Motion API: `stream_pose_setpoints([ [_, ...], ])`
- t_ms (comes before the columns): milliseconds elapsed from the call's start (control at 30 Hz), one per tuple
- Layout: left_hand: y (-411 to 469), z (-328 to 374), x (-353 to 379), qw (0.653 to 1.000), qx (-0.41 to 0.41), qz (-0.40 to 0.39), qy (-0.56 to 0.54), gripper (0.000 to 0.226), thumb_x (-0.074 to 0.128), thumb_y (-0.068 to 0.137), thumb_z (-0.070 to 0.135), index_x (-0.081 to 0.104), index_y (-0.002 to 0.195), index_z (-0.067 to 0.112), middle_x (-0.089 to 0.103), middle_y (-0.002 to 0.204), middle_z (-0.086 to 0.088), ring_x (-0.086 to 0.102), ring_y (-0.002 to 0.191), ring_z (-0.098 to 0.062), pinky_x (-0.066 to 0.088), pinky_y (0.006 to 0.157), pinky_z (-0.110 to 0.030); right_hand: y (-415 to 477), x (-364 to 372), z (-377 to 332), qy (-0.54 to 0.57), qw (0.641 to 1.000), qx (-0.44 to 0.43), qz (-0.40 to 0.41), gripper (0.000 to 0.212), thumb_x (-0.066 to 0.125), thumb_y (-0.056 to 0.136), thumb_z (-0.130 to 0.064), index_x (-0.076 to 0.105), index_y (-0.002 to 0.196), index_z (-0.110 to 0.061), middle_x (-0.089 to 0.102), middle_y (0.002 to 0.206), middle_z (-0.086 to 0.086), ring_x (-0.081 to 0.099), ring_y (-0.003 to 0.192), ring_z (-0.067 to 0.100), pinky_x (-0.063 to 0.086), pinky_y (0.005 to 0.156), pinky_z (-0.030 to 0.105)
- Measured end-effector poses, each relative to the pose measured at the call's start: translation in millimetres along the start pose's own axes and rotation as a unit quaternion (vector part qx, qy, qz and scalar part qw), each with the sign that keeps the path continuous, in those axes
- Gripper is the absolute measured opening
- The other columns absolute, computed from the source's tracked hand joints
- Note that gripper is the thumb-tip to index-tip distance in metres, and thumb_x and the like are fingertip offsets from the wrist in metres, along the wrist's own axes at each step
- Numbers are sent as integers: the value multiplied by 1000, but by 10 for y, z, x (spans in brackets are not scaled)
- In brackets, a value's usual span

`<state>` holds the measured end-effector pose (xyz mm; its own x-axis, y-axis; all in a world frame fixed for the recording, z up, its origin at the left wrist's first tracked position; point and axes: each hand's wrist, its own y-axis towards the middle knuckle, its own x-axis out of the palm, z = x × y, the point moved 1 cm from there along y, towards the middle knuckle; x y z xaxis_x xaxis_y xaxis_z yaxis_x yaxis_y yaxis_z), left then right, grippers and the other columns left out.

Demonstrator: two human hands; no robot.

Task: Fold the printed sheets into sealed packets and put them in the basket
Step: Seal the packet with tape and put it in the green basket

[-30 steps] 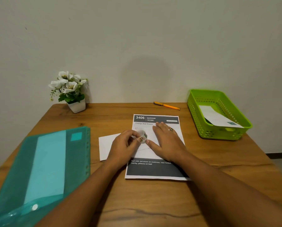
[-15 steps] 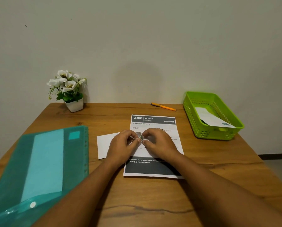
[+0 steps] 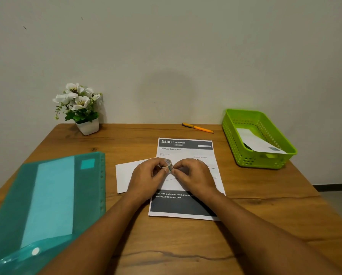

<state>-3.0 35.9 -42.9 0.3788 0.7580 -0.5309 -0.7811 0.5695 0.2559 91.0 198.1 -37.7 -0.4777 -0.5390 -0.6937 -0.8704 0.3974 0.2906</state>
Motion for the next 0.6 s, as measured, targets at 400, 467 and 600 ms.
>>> stream_pose_setpoints([
  [400, -8, 24, 11, 1000, 5, 5, -15, 8, 79, 88, 31, 72, 89, 28, 73, 105, 22, 67, 89, -1, 51, 76, -17, -18, 13, 0, -53, 998, -36, 9, 9, 68, 94, -29, 75, 98, -24, 71, 93, -10, 59, 85, 7, 51, 75, 28],
  [467, -5, 24, 15, 1000, 7, 10, -3, 11, 81, 86, 34, 71, 85, 29, 72, 103, 20, 67, 87, -3, 50, 74, -17, -16, 12, 1, -49, 998, -40, 8, 8, 68, 94, -28, 74, 97, -24, 70, 92, -11, 59, 84, 8, 51, 73, 29],
  [600, -7, 17, 6, 999, 24, 16, 19, 10, 79, 88, 37, 73, 91, 30, 69, 105, 17, 66, 89, -4, 53, 75, -22, -13, 24, 15, -38, 998, -42, 8, 5, 67, 94, -28, 71, 93, -25, 69, 89, -11, 60, 83, 9, 53, 73, 33],
])
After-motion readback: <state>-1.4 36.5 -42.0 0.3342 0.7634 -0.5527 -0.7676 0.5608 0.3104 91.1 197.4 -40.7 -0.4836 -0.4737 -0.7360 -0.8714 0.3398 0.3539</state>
